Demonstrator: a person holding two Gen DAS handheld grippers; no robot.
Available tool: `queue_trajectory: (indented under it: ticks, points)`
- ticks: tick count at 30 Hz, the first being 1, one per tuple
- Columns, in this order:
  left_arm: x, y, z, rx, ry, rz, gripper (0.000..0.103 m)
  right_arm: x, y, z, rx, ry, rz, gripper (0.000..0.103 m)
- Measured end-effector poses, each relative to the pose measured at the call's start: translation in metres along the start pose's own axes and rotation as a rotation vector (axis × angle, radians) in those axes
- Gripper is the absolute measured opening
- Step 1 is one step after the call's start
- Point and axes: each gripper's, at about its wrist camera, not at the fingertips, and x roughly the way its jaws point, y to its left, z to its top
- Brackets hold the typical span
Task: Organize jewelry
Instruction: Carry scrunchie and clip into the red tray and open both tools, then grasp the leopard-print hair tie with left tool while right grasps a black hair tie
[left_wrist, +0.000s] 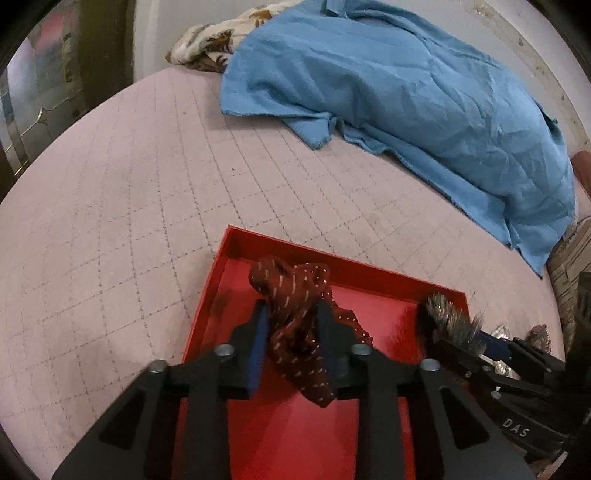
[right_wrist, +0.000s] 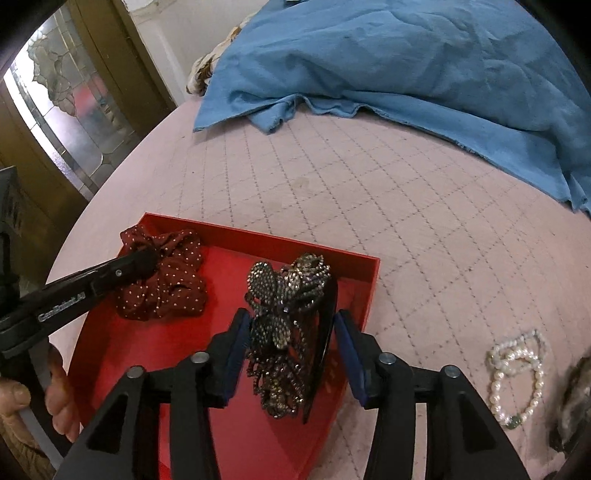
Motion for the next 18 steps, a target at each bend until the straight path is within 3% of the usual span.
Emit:
queue_trajectory:
  ticks: [7,9,14,18]
  points:
    - [-0.036,0.002,-0.006,-0.03,-0.051,0.03,0.045,-0.031,-0.001,-0.002,0.001,-0.061,0.006,0.066]
    - [-0.054,0.001,-0.013,-0.032,-0.078,0.052,0.053,-0.047,-0.004,-0.007,0.004,-0.083,-0.002,0.069]
    - [-0.095,-0.013,-0.04,-0.012,-0.13,0.093,0.066,-0.092,-0.025,-0.044,0.074,-0.119,0.017,0.073]
    - [-0.12,-0.03,-0.063,0.007,-0.155,0.137,0.075,-0.123,-0.045,-0.085,0.111,-0.137,-0.023,0.073]
